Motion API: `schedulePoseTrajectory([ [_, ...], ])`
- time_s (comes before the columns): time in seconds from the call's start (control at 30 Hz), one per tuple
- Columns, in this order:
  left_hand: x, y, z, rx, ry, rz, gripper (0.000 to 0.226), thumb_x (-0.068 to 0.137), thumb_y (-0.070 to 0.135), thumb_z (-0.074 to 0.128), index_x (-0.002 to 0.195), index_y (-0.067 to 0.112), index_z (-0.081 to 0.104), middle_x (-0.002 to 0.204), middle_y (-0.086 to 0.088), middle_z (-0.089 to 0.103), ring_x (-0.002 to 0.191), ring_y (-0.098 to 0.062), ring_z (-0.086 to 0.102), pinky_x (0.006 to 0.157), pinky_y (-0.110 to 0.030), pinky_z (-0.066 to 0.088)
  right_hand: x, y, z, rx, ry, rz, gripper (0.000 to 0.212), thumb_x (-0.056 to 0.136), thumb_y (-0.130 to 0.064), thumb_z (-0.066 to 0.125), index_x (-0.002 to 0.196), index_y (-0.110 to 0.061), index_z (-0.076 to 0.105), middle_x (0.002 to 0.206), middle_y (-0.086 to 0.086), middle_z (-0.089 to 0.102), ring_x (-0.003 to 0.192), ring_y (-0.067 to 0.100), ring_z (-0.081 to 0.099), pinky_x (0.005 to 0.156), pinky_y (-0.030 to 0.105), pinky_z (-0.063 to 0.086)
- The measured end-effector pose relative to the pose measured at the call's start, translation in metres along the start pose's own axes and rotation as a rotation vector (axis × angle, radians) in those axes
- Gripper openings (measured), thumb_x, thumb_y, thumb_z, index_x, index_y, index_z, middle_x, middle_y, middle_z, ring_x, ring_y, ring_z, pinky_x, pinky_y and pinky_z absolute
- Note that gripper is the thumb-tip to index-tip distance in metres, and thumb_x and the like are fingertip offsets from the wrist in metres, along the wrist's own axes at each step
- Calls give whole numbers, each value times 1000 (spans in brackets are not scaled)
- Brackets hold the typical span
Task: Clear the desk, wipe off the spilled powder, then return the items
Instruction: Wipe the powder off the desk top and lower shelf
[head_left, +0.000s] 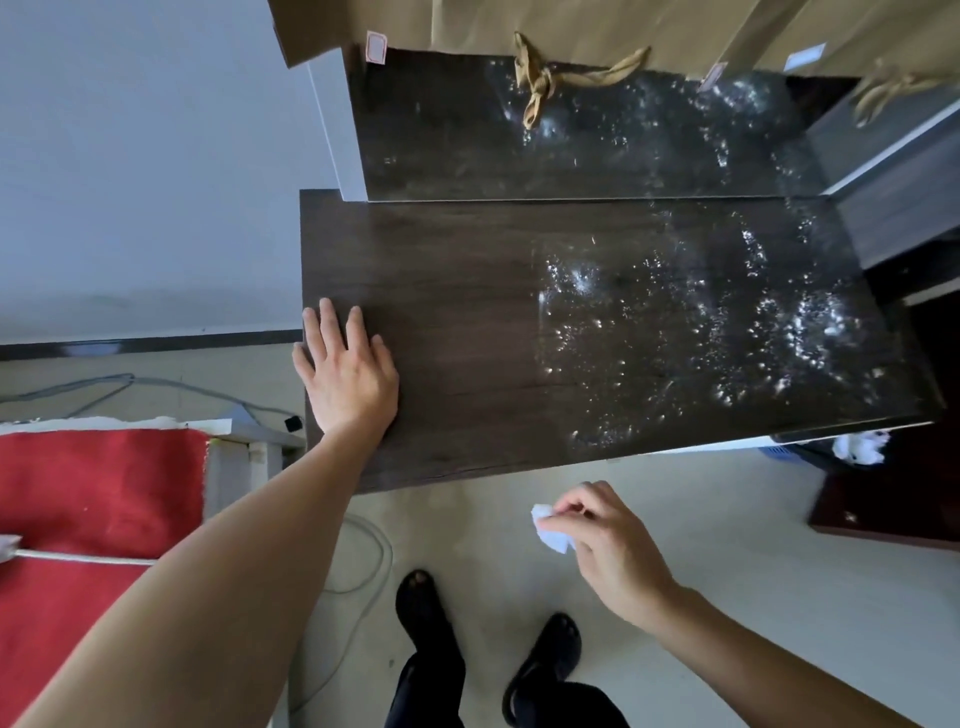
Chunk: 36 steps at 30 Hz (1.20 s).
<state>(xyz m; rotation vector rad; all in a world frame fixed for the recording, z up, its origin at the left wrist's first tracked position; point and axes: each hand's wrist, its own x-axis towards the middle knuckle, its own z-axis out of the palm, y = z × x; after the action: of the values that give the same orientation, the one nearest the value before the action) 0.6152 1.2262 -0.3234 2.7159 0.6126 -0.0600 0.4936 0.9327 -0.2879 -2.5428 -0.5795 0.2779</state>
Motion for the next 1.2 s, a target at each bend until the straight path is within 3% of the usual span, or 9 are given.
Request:
schedulePoseTrajectory([
  [0.13, -16, 12, 2, -9, 30, 0, 42, 96, 24, 40, 137, 12, 43, 155, -16, 24, 145, -32, 12, 118, -49, 7, 28, 31, -64, 18, 196, 170, 30, 81, -4, 45, 100, -19, 63, 95, -11, 55, 86, 10, 55, 70, 16, 40],
  [0.33, -91, 70, 27, -66, 30, 49, 41, 91, 18, 38, 127, 9, 55, 149, -19, 37, 141, -35, 26, 117, -49, 16, 142, 100, -116, -58, 376, 405, 29, 77, 9, 45, 96, -9, 59, 101, 12, 58, 89, 33, 55, 71, 31, 38],
  [0.57, -95, 81, 42, 55, 85, -7, 49, 89, 24, 29, 130, 7, 51, 150, -20, 34, 142, -35, 24, 117, -50, 16, 267, 143, -137, 43, 390, 509, 33, 83, 7, 41, 104, -7, 63, 116, 14, 51, 82, 24, 55, 67, 12, 35],
  [0.67, -94, 82, 43, 75, 123, -1, 48, 87, 21, 34, 129, 6, 53, 149, -20, 37, 141, -36, 26, 116, -51, 19, 306, 156, -118, 36, 375, 581, 32, 85, -4, 50, 110, -11, 68, 118, 15, 53, 99, 30, 57, 83, 23, 42],
  [0.77, -94, 82, 41, 77, 126, 6, 48, 87, 21, 36, 129, 6, 53, 148, -20, 37, 142, -36, 25, 116, -51, 18, 308, 132, -81, -18, 329, 291, 34, 82, 0, 53, 103, -17, 73, 110, 12, 55, 101, 32, 52, 85, 27, 39],
  [0.83, -94, 84, 39, 69, 128, -1, 48, 87, 21, 35, 130, 6, 53, 148, -20, 37, 142, -35, 25, 116, -51, 18, 284, 118, -64, -47, 212, 13, 42, 76, 10, 53, 100, -19, 73, 103, 8, 57, 93, 28, 50, 79, 27, 41],
  [0.97, -94, 86, 37, 67, 128, -17, 47, 88, 20, 37, 129, 6, 53, 149, -19, 36, 142, -35, 24, 116, -51, 18, 223, 117, -77, 93, -135, -277, 37, 77, 16, 58, 93, -12, 76, 91, 5, 61, 81, 23, 52, 72, 29, 43],
  [1.03, -94, 86, 36, 74, 125, -20, 47, 88, 21, 36, 129, 6, 54, 149, -19, 37, 142, -35, 25, 117, -50, 18, 237, 115, -99, 151, -204, -253, 32, 78, 13, 56, 86, -10, 77, 87, 6, 64, 78, 20, 55, 71, 24, 40],
  [1.2, -94, 87, 36, 62, 127, -14, 47, 88, 21, 36, 128, 5, 55, 148, -20, 37, 141, -36, 26, 116, -51, 20, 334, 123, -102, 53, 191, 198, 28, 73, -13, 49, 87, -10, 74, 83, 13, 55, 81, 30, 51, 64, 19, 28],
])
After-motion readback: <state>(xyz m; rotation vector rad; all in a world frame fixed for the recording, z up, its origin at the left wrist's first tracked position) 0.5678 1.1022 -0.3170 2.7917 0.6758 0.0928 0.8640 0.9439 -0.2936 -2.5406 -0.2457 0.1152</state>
